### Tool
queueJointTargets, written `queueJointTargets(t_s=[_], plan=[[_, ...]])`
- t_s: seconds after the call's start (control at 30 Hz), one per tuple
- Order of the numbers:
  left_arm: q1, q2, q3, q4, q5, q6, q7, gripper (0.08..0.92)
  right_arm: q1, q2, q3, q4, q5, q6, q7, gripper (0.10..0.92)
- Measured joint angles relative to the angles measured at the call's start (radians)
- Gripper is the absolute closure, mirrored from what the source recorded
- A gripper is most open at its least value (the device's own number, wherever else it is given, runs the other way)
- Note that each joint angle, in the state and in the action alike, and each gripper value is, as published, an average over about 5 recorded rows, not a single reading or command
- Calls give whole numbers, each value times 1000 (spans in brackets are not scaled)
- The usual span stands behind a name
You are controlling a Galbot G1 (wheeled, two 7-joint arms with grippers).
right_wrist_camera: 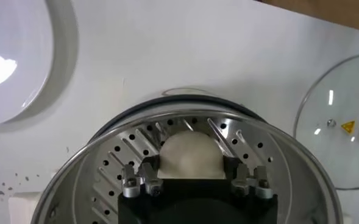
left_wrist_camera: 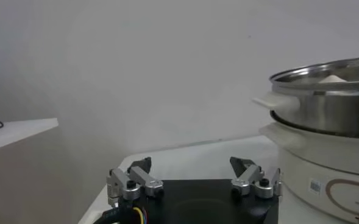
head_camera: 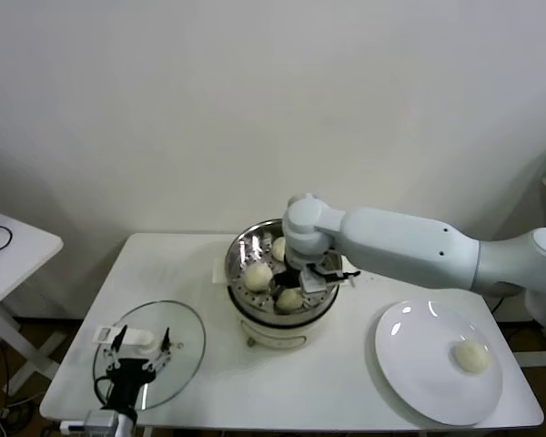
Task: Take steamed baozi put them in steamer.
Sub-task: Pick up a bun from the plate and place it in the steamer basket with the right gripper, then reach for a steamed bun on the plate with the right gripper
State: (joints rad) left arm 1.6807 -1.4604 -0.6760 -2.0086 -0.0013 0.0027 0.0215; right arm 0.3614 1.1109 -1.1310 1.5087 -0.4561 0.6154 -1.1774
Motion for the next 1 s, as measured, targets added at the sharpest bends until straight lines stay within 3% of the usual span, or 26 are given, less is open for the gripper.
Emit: queueJointTargets(t_s=[0.33,1.0], plan=[[-3,-1,1,2,0,0,0,177,-4,-8,13,2,-6,26,-8,209],[-4,2,2,1,0,0,0,177,43,-44,67,7,82,35,-41,203]])
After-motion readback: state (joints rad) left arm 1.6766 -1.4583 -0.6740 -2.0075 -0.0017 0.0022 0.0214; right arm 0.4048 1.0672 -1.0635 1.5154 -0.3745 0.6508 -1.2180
